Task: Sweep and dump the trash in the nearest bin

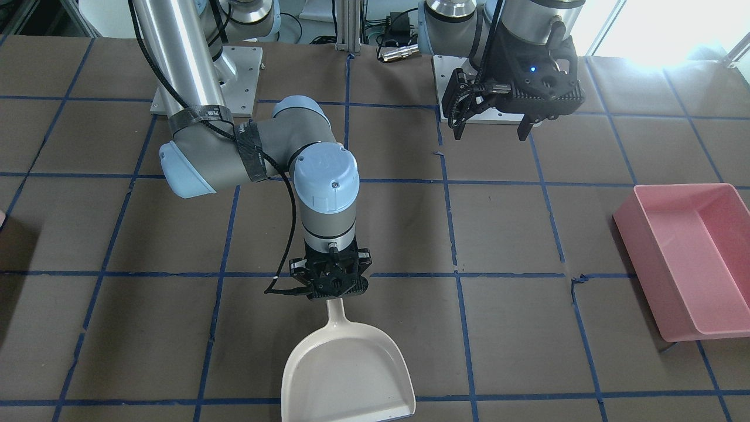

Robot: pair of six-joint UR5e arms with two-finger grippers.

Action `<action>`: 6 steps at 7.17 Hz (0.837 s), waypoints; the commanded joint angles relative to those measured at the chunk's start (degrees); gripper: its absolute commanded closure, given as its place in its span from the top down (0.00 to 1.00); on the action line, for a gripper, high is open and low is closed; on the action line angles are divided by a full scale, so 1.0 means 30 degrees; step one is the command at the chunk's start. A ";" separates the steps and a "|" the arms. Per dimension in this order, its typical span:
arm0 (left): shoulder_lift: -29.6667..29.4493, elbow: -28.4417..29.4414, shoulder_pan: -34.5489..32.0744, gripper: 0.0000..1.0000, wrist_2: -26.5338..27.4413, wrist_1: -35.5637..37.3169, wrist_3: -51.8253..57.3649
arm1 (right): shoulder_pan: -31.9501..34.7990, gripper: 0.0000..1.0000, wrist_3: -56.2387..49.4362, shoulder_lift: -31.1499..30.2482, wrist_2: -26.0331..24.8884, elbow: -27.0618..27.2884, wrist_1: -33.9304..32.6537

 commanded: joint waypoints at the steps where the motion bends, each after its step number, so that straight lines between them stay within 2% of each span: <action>1: 0.0001 0.0018 0.0008 1.00 -0.0001 0.0000 0.0030 | -0.0086 0.64 0.0014 -0.0085 0.0011 -0.0084 0.0017; 2: 0.0001 0.0018 0.0008 1.00 -0.0001 0.0000 0.0030 | -0.0522 0.67 -0.0189 -0.0231 -0.0018 -0.0316 0.0104; 5: 0.0001 0.0018 0.0008 1.00 -0.0001 0.0000 0.0030 | -0.2305 0.71 -0.1273 -0.1834 0.0069 -0.1461 0.4455; 6: 0.0001 0.0018 0.0008 1.00 -0.0001 0.0000 0.0030 | -0.3067 0.75 -0.2551 -0.2655 0.0882 -0.1490 0.5689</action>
